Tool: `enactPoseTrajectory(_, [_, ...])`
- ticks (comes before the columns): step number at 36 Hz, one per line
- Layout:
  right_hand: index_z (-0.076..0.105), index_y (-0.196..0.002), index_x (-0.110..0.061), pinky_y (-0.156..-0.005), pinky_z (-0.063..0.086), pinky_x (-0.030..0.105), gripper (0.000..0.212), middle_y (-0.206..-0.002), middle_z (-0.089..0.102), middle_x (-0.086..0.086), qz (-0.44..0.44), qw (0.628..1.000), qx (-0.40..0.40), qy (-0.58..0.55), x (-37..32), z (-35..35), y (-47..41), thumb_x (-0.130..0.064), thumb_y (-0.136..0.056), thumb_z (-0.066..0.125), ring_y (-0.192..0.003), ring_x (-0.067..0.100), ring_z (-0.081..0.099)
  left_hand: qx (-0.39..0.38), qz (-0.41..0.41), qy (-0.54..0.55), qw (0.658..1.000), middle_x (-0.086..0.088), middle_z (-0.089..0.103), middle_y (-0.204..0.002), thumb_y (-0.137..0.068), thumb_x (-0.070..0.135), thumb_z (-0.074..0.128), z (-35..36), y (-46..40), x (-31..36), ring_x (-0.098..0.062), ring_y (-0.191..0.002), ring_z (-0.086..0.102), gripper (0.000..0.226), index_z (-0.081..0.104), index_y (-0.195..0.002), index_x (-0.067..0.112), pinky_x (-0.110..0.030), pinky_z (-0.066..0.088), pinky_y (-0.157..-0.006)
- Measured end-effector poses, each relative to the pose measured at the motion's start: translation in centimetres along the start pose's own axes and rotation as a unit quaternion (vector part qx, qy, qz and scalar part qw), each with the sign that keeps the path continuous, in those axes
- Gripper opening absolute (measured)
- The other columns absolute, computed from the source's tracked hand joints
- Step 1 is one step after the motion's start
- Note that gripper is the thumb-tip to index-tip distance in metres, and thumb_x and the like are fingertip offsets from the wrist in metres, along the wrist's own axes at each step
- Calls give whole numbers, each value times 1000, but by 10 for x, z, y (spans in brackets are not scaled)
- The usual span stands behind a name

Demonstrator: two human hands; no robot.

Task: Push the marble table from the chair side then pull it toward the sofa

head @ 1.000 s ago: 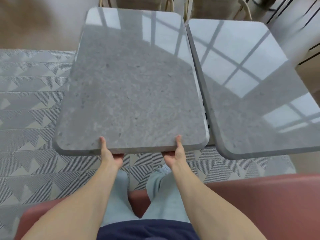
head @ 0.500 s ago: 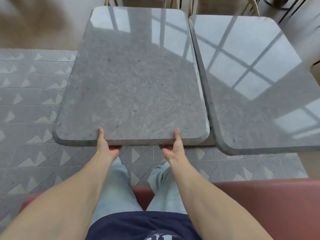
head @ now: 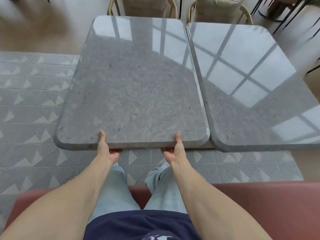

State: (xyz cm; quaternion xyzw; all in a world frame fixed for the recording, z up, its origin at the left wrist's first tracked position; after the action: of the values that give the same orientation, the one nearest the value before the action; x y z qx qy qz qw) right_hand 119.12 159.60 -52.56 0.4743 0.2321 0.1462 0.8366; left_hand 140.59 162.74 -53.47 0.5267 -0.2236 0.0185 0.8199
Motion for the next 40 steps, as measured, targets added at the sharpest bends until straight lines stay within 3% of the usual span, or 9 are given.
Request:
enactPoseTrajectory(3, [50,-138,-7,-86,52,45,61,-135,59,18,-4,1000,-4,9,1,-3,3,-34,-88,73,-124,35,57,-5,0,-5,1000,-11,68,-105,-81,61,69,-3,2,-1,-28,-97,65,60,59,-117,14,-43,52,-72])
enactPoseTrajectory(7, [50,-139,-8,-96,51,46,61,-136,59,18,-4,1000,-9,9,2,-6,6,-33,-89,72,-125,35,57,-3,5,-4,1000,-11,67,-110,-82,60,69,-4,5,-3,-28,-96,65,63,58,-123,14,-44,53,-74])
enactPoseTrajectory(10, [50,-138,-8,-83,52,46,58,-136,59,18,-6,1000,-16,4,3,-10,9,-33,-90,72,-124,35,57,-2,10,2,1000,-13,65,-115,-82,58,70,-8,6,-4,-29,-99,64,64,56,-124,12,-46,52,-77])
enactPoseTrajectory(14, [51,-138,-8,-93,50,48,57,-136,59,19,-3,1000,-24,-2,4,-14,12,-33,-91,71,-125,36,56,-2,8,4,1000,-14,64,-122,-83,58,69,-11,7,-6,-30,-107,63,68,54,-130,11,-46,52,-90])
enactPoseTrajectory(20, [51,-137,-7,-91,50,49,57,-135,59,19,-5,1000,-26,-1,6,-17,14,-33,-90,71,-124,36,57,-6,5,10,1000,-13,63,-127,-84,57,68,-16,10,-8,-30,-116,61,70,53,-134,11,-46,50,-102])
enactPoseTrajectory(26, [50,-137,-7,-100,49,53,59,-135,58,19,-6,1000,-27,-5,8,-22,12,-33,-89,72,-124,37,56,-5,5,11,1000,-13,65,-118,-83,55,70,-17,16,-8,-29,-97,65,62,56,-124,12,-45,53,-77])
enactPoseTrajectory(29, [51,-136,-6,-105,47,54,59,-135,59,20,-5,1000,-25,-5,8,-23,10,-34,-88,74,-123,37,57,1,3,11,1000,-14,64,-120,-81,55,73,-19,17,-7,-30,-102,64,68,54,-129,11,-46,53,-82])
enactPoseTrajectory(33, [51,-136,-6,-108,45,54,61,-134,59,20,-4,1000,-30,-4,8,-24,10,-35,-87,74,-123,37,58,-5,1,14,1000,-14,64,-117,-81,55,73,-19,19,-8,-31,-101,64,64,54,-123,11,-45,53,-70])
enactPoseTrajectory(40, [49,-138,-6,-103,49,51,62,-135,59,20,-6,999,-33,-11,8,-23,15,-33,-88,74,-124,37,58,6,3,21,1000,-13,63,-118,-78,55,76,-22,16,-8,-31,-103,63,70,52,-128,11,-47,54,-86])
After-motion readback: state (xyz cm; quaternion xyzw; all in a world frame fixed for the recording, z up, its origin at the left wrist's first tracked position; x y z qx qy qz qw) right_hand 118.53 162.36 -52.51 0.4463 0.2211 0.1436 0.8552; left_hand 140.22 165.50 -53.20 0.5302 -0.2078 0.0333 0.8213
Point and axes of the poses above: each hand's wrist, its own y-axis away from the middle knuckle, its own z-axis out of the palm, x = y × z, the point moved 1 cm from there along -y, towards the middle knuckle
